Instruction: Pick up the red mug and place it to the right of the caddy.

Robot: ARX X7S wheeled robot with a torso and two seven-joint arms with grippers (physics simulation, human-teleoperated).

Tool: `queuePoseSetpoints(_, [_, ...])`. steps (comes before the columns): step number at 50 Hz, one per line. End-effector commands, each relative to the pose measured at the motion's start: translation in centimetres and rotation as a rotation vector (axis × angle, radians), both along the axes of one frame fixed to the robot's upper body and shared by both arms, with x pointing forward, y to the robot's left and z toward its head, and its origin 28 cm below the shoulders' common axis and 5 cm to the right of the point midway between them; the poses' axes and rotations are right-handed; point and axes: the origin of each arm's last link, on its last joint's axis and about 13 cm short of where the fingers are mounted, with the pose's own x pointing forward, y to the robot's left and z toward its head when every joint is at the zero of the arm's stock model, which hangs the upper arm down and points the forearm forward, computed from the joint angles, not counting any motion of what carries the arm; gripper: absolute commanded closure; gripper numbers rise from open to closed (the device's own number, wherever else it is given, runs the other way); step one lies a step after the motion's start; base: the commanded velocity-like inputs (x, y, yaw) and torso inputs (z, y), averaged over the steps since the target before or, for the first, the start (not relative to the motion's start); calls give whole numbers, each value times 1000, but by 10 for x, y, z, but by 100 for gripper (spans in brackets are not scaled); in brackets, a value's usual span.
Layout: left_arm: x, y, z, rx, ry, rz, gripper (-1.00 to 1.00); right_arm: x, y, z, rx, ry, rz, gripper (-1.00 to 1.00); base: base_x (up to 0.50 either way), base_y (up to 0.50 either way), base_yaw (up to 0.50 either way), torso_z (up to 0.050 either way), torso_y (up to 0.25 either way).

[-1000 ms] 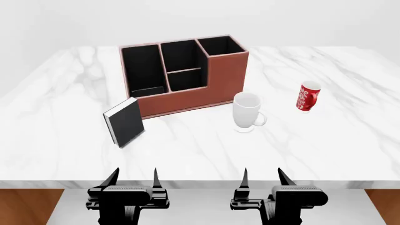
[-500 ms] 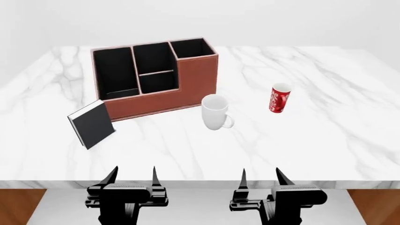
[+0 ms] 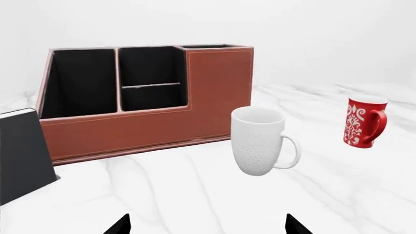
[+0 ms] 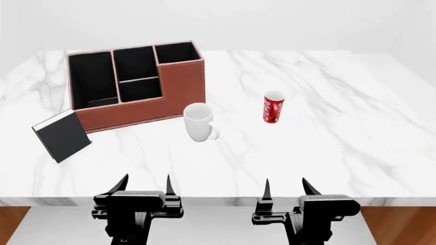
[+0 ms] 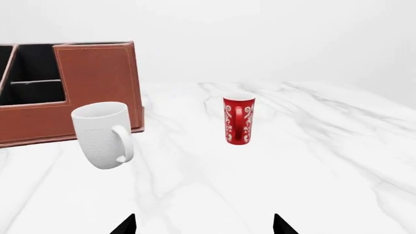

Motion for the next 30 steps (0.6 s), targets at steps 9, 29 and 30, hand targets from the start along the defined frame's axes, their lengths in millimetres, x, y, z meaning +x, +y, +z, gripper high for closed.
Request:
queuePoseSetpoints(9, [-2,4,173,59,-120,-76,-100,3,-4,98,20,-64,55,-100,84,0,0,0,0])
queuePoseSetpoints(29, [2,4,160,61,-97,-90,-100,3,-4,89,41,-64,87,-100,500,0,0,0,0])
queuePoseSetpoints(30, [2,4,160,59,-96,-90,-100,3,-4,90,40,-64,87,-100,500,0,0,0,0])
